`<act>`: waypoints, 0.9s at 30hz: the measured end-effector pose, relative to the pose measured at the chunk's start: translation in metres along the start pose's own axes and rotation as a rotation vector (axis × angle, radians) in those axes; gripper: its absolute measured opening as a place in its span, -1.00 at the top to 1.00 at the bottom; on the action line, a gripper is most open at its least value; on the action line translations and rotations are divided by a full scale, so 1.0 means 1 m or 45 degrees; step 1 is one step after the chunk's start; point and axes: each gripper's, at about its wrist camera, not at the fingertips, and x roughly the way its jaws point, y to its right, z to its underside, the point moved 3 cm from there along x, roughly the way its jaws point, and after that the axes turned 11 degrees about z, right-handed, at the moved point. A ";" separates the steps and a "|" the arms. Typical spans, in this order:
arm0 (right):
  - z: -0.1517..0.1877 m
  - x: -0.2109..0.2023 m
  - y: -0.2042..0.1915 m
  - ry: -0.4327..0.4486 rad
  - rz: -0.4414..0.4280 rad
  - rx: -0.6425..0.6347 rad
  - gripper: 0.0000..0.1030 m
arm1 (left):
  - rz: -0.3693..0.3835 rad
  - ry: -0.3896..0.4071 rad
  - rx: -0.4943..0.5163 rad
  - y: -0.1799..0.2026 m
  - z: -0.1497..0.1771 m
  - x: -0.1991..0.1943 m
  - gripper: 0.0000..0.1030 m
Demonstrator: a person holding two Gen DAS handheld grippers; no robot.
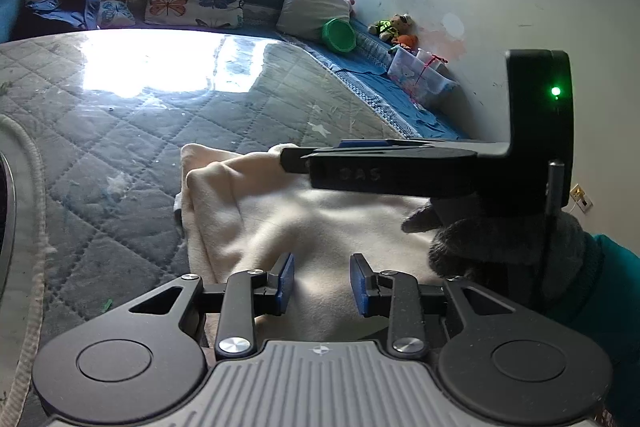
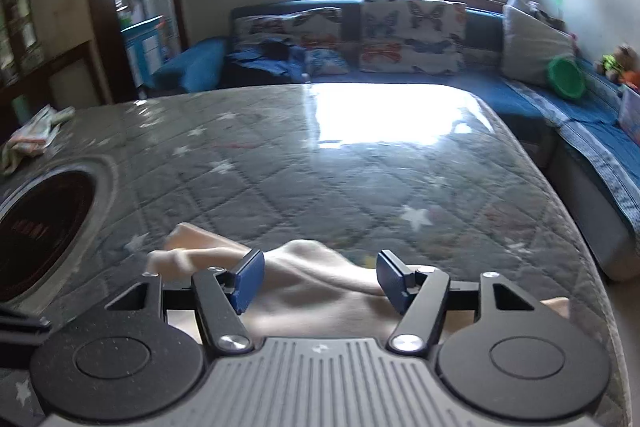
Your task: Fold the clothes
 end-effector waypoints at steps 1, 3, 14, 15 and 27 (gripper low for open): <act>0.000 0.003 -0.004 -0.007 0.000 -0.011 -0.30 | -0.002 -0.003 -0.003 -0.001 0.001 0.000 0.35; 0.000 0.010 -0.011 -0.023 0.004 -0.027 -0.30 | -0.005 -0.008 -0.008 -0.002 0.002 0.000 0.35; 0.004 -0.021 0.017 0.044 0.025 0.080 -0.41 | -0.011 0.033 -0.023 0.002 -0.006 -0.006 0.35; 0.010 -0.028 0.023 0.057 0.038 0.085 -0.42 | -0.009 0.035 -0.024 0.003 -0.007 -0.004 0.35; 0.089 -0.095 0.069 0.124 0.042 0.229 -0.42 | 0.006 0.029 -0.033 0.008 -0.017 0.016 0.35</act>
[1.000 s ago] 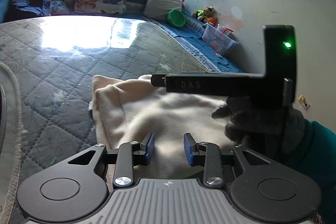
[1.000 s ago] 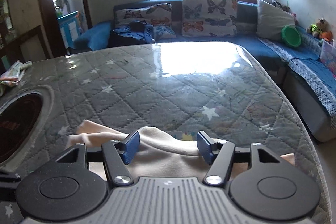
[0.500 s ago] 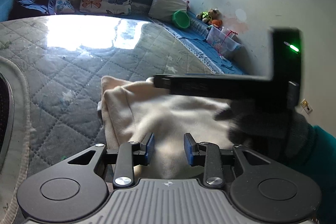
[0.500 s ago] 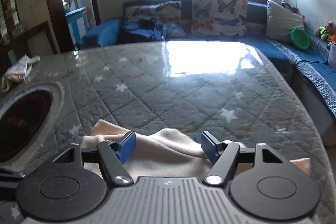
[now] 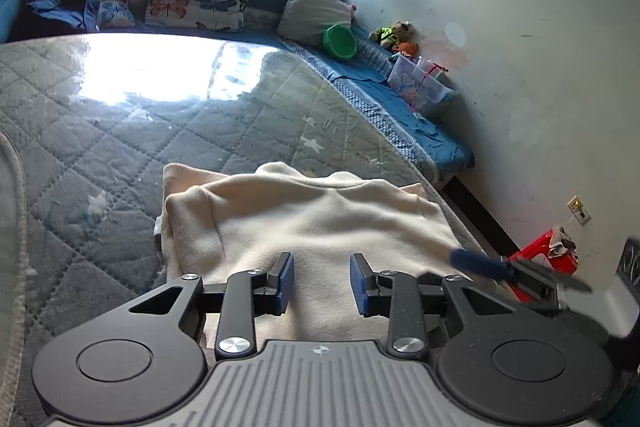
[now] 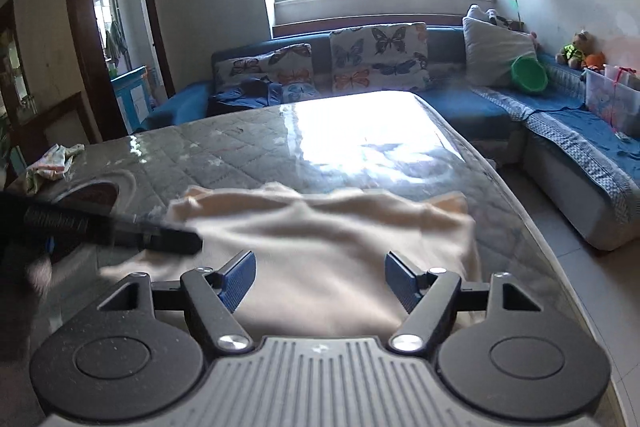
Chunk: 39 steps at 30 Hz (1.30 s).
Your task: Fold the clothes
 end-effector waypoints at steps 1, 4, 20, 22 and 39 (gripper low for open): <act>0.003 0.001 0.003 -0.007 0.004 0.015 -0.42 | -0.005 -0.006 -0.005 -0.001 0.001 0.002 0.35; 0.012 0.004 0.011 -0.028 0.014 0.058 -0.42 | -0.013 -0.015 -0.006 -0.003 0.003 0.003 0.35; -0.015 0.042 0.037 -0.041 0.039 0.194 -0.41 | -0.023 -0.013 -0.005 -0.006 0.004 0.002 0.35; -0.016 0.036 0.045 -0.021 0.014 0.255 -0.40 | -0.017 -0.006 -0.006 -0.004 0.004 0.000 0.34; -0.019 0.036 0.093 -0.090 0.174 0.324 0.43 | 0.219 -0.146 0.243 0.095 0.030 0.064 0.40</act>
